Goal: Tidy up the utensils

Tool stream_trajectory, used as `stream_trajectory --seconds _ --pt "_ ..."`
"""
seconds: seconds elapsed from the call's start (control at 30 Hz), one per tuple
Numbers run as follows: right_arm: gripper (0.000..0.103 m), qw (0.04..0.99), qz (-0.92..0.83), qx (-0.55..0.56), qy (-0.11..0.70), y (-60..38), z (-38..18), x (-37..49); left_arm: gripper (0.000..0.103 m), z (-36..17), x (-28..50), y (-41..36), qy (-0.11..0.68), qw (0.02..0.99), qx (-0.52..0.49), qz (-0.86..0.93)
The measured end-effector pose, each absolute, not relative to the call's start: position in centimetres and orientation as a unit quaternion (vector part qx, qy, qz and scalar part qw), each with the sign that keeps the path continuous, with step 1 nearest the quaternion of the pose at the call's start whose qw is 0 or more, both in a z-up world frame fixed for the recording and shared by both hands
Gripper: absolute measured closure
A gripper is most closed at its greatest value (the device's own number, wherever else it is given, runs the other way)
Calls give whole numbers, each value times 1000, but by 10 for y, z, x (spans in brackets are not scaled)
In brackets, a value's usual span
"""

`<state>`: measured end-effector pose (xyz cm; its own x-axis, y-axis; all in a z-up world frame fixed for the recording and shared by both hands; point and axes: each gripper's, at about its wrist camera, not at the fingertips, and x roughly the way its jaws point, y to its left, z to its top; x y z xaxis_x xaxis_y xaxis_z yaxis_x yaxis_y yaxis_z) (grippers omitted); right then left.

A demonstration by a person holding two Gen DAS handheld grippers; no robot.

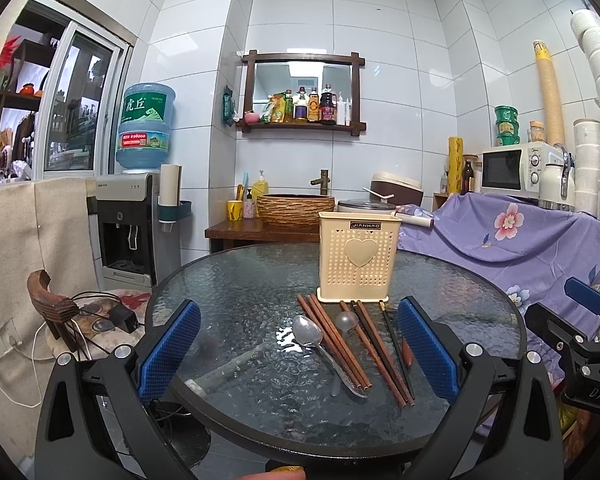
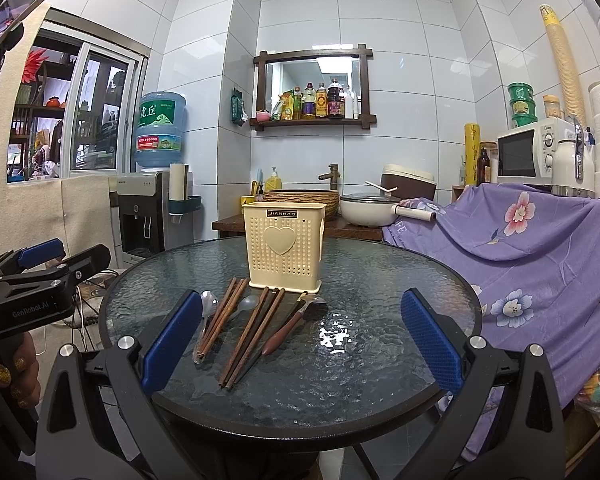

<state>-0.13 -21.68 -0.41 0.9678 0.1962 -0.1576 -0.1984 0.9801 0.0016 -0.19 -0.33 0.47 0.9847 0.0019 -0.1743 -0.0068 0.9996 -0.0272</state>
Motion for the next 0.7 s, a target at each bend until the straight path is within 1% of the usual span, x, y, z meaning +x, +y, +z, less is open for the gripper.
stream_trajectory --seconds 0.17,0.23,0.37,0.43,0.57,0.6,0.7 --pt "5 991 93 -10 98 -216 -7 10 6 1 5 -6 98 995 -11 4" --pt "5 988 90 -18 123 -214 -10 25 6 0 14 -7 115 993 -3 9" --pt "5 977 80 -39 195 -212 -23 60 6 -5 44 1 173 985 4 19" --pt "5 969 77 -35 232 -216 -28 79 6 -8 62 13 210 977 -15 19" --pt "5 956 82 1 282 -231 -37 116 7 -19 96 42 274 959 -63 22" --pt "5 951 83 10 299 -234 -40 127 8 -23 105 50 293 953 -73 23" --pt "5 939 87 22 331 -237 -46 150 14 -30 119 56 314 946 -76 18"
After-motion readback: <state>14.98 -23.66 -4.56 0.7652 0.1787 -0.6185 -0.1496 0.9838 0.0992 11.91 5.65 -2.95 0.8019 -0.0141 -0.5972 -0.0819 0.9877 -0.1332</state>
